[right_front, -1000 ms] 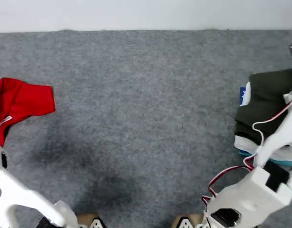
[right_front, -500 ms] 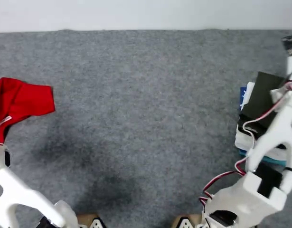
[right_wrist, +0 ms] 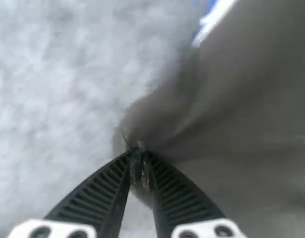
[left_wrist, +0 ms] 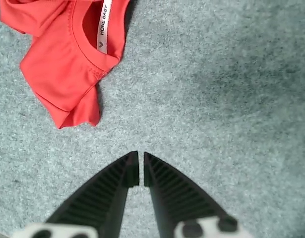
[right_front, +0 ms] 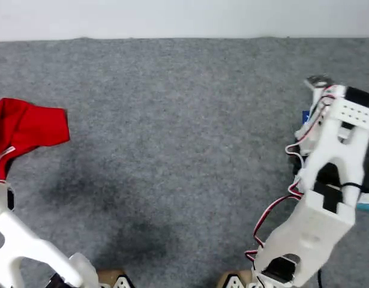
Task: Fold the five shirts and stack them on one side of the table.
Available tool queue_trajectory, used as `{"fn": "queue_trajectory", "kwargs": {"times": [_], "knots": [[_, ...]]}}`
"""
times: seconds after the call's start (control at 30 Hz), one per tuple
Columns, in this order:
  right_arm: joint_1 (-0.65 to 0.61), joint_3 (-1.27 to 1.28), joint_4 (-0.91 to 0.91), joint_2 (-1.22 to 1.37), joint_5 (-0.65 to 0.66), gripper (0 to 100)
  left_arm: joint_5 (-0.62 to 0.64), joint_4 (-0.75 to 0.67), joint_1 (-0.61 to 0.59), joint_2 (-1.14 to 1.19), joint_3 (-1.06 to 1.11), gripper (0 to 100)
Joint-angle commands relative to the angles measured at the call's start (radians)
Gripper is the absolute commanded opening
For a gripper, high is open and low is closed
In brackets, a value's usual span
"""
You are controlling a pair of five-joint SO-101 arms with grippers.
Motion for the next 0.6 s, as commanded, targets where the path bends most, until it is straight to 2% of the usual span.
{"fn": "queue_trajectory", "kwargs": {"times": [0.0,0.3,0.57], "knots": [[-0.024,-0.038,0.068,-0.062,-0.011,0.9,-0.006,-0.009,0.006,-0.029,-0.033,3],[0.039,-0.043,0.065,-0.272,-0.002,1.0,-0.006,-0.006,0.006,-0.031,-0.033,3],[0.314,-0.037,-0.088,-0.260,0.245,1.4,-0.006,-0.005,0.002,-0.031,-0.033,3]]}}
